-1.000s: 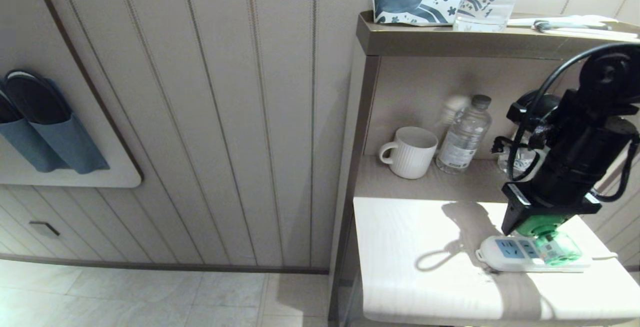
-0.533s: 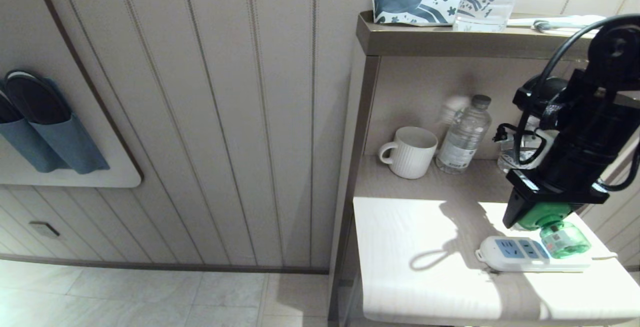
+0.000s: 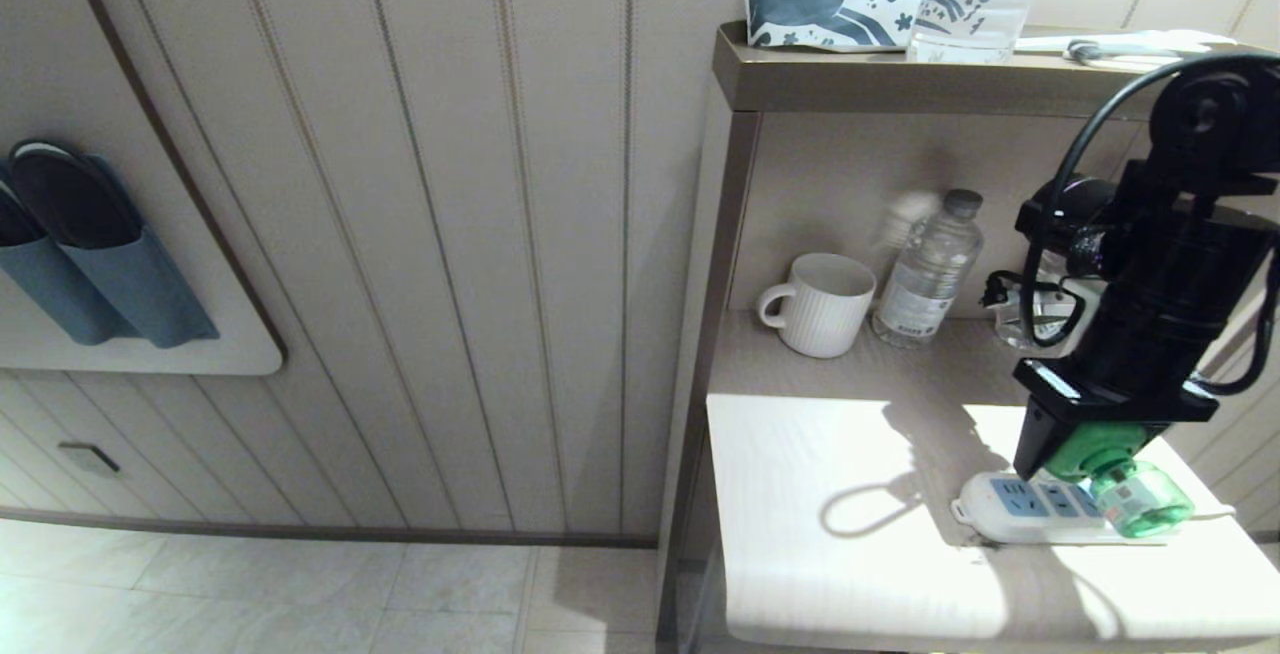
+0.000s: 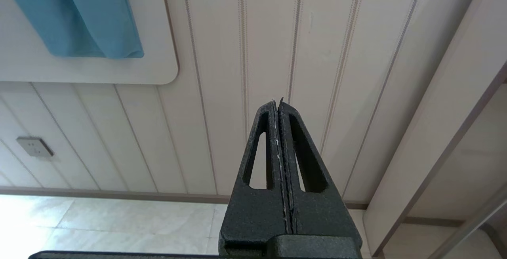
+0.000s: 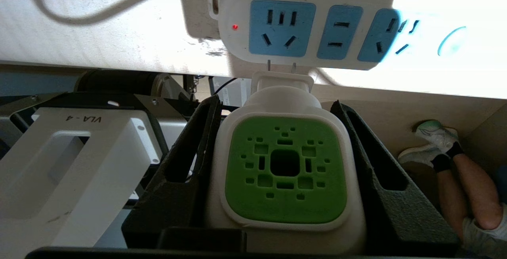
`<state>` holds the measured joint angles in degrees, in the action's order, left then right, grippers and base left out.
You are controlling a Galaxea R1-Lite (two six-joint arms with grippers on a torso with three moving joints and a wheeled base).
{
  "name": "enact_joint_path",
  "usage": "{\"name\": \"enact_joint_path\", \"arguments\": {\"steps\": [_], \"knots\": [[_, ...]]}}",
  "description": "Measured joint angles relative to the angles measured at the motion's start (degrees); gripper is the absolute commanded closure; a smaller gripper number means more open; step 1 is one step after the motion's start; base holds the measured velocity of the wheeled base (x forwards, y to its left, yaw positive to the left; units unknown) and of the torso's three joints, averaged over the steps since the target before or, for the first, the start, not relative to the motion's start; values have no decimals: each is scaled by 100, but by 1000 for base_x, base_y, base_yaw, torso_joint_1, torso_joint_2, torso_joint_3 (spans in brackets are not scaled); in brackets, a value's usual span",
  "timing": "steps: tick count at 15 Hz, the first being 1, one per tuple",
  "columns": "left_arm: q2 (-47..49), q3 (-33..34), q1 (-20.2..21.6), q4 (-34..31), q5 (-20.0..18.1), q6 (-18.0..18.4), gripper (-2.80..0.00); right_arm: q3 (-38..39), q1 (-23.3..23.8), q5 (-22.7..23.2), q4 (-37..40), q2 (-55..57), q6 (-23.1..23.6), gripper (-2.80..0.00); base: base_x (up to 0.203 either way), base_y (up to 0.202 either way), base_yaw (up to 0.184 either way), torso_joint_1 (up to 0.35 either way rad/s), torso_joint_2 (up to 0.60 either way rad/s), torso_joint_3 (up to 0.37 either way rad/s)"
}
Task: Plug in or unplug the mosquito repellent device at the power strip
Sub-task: Insert the plug into the socket
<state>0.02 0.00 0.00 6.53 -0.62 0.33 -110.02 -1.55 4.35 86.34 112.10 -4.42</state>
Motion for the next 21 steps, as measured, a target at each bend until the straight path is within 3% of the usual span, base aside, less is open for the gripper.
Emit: {"name": "enact_joint_path", "arguments": {"steps": [21], "knots": [[0,0,0,0,0,-3,0,-170,39,41,-137,591,293,0,0,0,0,0,0,0]]}}
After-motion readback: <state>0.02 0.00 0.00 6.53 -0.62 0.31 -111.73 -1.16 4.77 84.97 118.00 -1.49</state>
